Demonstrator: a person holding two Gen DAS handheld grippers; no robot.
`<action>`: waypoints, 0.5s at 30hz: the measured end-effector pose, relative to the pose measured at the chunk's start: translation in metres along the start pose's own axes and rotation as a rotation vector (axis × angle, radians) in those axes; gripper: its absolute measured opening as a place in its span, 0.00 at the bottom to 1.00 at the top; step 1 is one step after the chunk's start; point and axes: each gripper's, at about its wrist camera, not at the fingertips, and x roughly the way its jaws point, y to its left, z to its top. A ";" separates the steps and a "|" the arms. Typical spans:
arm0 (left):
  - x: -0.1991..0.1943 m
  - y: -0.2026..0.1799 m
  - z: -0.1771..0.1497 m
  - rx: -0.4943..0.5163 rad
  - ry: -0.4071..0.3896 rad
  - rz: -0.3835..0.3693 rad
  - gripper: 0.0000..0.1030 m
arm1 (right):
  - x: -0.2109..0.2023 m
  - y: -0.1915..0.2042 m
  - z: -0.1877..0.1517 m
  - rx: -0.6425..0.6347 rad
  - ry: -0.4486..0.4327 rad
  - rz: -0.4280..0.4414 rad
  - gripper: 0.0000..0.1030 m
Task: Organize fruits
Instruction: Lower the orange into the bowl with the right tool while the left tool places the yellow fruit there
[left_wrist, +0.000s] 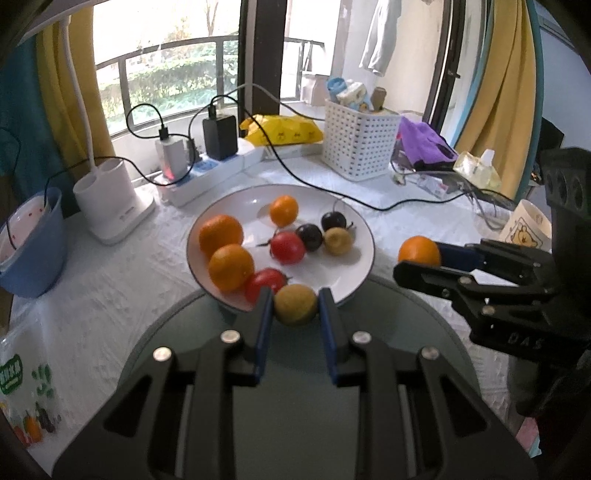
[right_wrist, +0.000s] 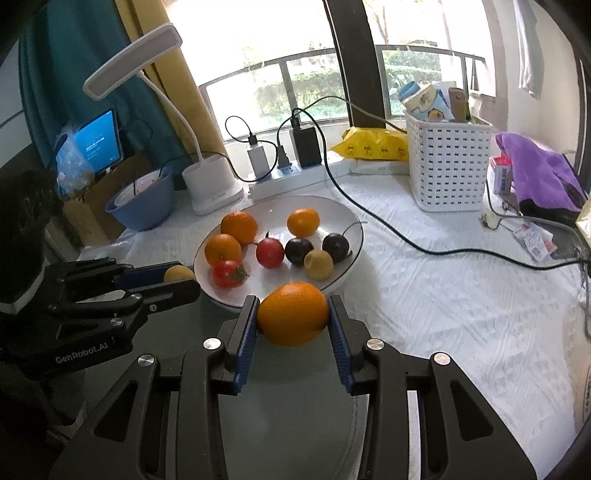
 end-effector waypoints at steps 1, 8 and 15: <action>0.002 0.000 0.001 0.000 0.001 -0.003 0.24 | 0.001 0.000 0.002 -0.001 -0.001 0.000 0.38; 0.016 -0.004 0.008 0.006 0.020 -0.030 0.24 | 0.006 -0.007 0.007 0.006 0.000 -0.002 0.38; 0.030 -0.010 0.014 0.009 0.044 -0.047 0.26 | 0.010 -0.016 0.008 0.018 0.008 -0.006 0.38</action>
